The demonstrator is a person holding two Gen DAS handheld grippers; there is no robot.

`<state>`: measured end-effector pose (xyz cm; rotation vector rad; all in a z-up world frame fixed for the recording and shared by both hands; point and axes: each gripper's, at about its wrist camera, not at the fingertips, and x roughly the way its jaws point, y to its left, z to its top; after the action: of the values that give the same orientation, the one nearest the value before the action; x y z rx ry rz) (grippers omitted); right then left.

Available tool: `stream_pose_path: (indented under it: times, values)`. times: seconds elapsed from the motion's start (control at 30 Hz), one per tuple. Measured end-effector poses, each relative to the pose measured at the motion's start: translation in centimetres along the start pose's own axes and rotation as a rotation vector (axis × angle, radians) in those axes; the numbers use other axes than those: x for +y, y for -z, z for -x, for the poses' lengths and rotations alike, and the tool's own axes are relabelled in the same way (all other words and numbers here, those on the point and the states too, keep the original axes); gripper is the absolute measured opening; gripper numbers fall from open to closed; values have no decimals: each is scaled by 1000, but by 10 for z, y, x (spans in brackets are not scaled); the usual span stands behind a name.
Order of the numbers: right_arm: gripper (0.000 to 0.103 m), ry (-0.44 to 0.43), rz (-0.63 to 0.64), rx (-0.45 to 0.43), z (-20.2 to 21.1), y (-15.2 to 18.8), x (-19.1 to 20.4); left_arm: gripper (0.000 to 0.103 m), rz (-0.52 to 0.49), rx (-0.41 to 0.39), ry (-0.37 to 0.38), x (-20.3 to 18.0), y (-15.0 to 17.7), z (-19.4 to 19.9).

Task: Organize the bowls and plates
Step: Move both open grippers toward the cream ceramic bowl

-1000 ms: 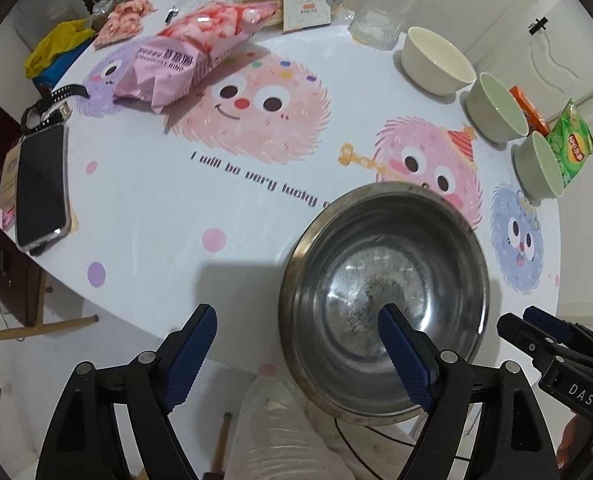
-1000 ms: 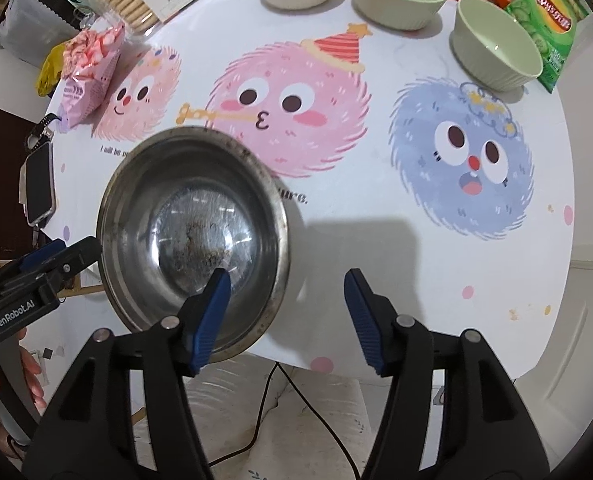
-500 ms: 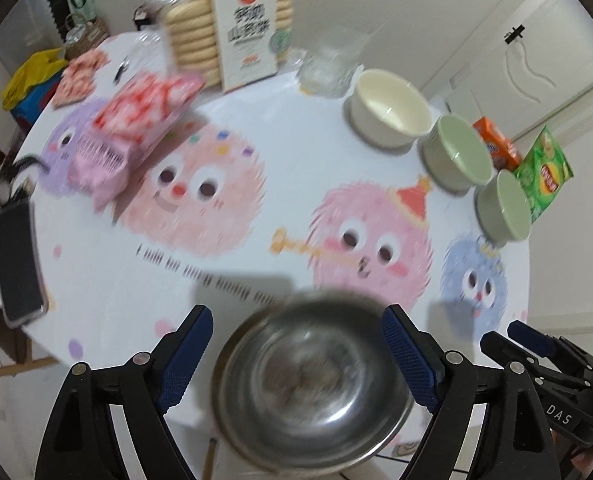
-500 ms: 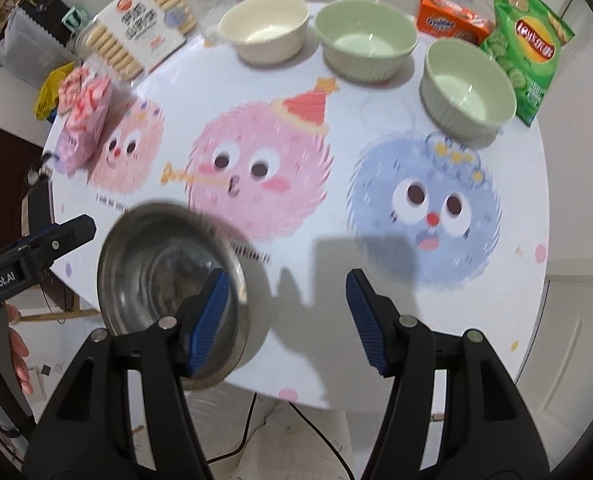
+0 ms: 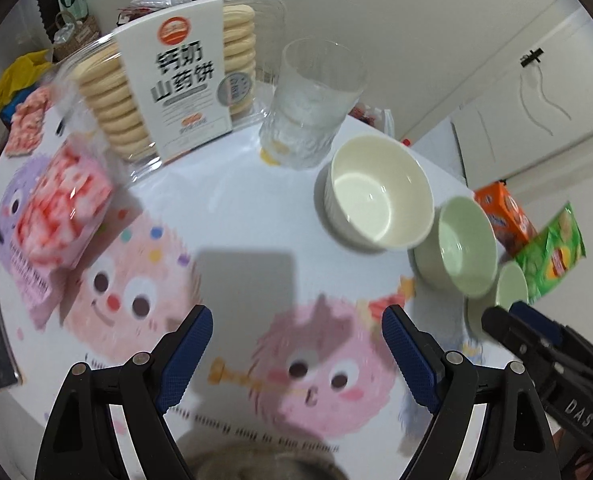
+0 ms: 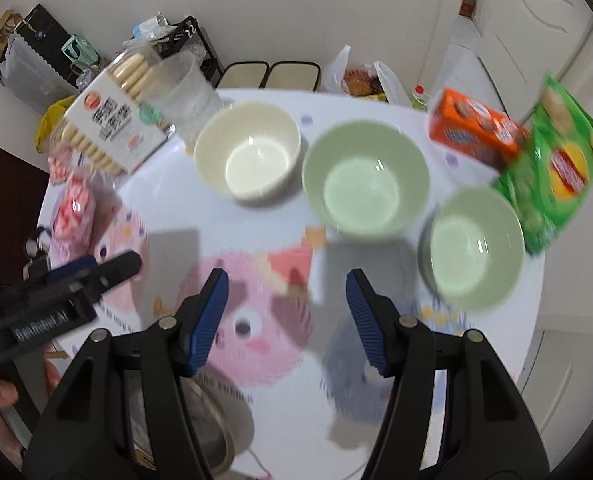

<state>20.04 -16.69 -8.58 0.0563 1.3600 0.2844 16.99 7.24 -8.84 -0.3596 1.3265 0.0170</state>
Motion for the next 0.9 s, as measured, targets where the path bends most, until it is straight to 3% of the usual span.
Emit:
stream_pose_path:
  times: [0.4, 0.9]
  values:
    - [63, -4, 22, 24, -56, -84, -7, 88, 114, 32, -4, 8, -49, -43]
    - [63, -17, 92, 69, -94, -114, -2, 88, 178, 76, 16, 3, -69, -75]
